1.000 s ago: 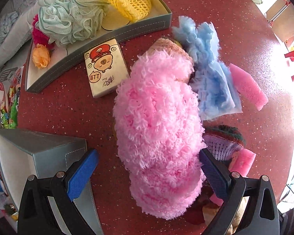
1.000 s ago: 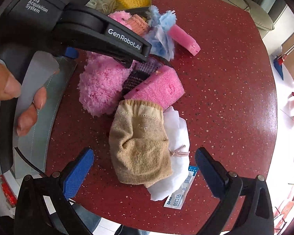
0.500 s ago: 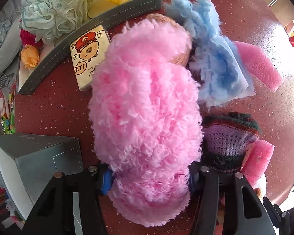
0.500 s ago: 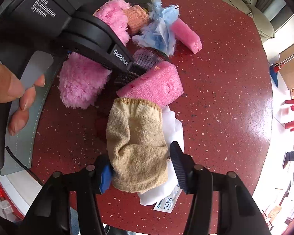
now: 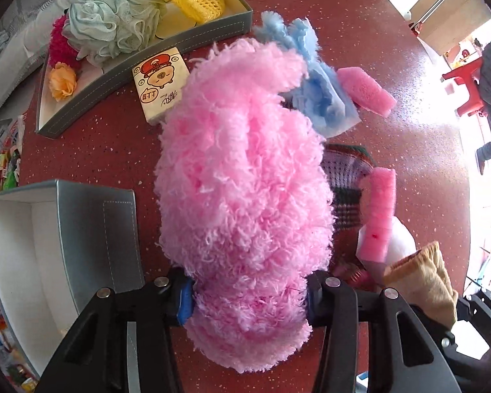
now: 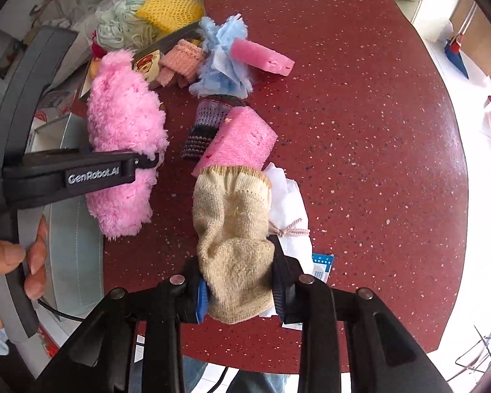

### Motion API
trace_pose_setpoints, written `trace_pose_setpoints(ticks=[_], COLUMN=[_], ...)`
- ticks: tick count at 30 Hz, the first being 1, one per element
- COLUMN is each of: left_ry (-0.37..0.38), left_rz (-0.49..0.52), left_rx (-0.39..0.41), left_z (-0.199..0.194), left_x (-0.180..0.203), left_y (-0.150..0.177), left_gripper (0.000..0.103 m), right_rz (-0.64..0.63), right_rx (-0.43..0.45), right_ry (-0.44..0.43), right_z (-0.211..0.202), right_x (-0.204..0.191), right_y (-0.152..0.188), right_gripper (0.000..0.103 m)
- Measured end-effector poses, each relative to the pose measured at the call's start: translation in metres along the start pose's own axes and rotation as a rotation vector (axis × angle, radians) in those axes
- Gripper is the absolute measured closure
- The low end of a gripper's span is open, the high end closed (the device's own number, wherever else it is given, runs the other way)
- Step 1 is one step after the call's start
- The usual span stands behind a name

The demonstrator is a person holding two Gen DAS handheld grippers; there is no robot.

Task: Organize soft objects
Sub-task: 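Carry pink duster and beige sock over the white box with both tools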

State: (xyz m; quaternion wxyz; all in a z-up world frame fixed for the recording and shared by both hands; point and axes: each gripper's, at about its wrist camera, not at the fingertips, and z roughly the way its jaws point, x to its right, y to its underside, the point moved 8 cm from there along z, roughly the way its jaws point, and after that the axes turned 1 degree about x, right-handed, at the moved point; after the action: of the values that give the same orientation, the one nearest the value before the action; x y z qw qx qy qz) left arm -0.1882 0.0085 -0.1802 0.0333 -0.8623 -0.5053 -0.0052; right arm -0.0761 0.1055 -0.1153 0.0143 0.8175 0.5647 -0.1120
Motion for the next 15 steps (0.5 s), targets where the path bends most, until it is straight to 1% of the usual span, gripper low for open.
trace_pose_setpoints(ticks=[3, 7, 11, 15], left_ry=[0.04, 0.111, 0.174, 0.203], left_rz=[0.001, -0.012, -0.003, 0.038], left_rx=[0.005, -0.017, -0.029, -0.049], left_z=[-0.009, -0.016, -0.027, -0.04], left_x=[-0.004, -0.01, -0.014, -0.014], left_y=[0.012, 0.033, 0.056, 0.078], left_gripper=[0.052, 0.052, 0.052, 0.052], right_rz=[0.073, 0.178, 0.219, 0.231], right_rx=[0.014, 0.012, 0.001, -0.018], right_ry=[-0.048, -0.104, -0.092, -0.075], right_z=[-0.009, -0.016, -0.02, -0.022], right_x=[0.009, 0.024, 0.032, 0.034], right_y=[0.001, 0.013, 0.03, 0.05], right_gripper=[0.07, 0.07, 0.07, 0.07])
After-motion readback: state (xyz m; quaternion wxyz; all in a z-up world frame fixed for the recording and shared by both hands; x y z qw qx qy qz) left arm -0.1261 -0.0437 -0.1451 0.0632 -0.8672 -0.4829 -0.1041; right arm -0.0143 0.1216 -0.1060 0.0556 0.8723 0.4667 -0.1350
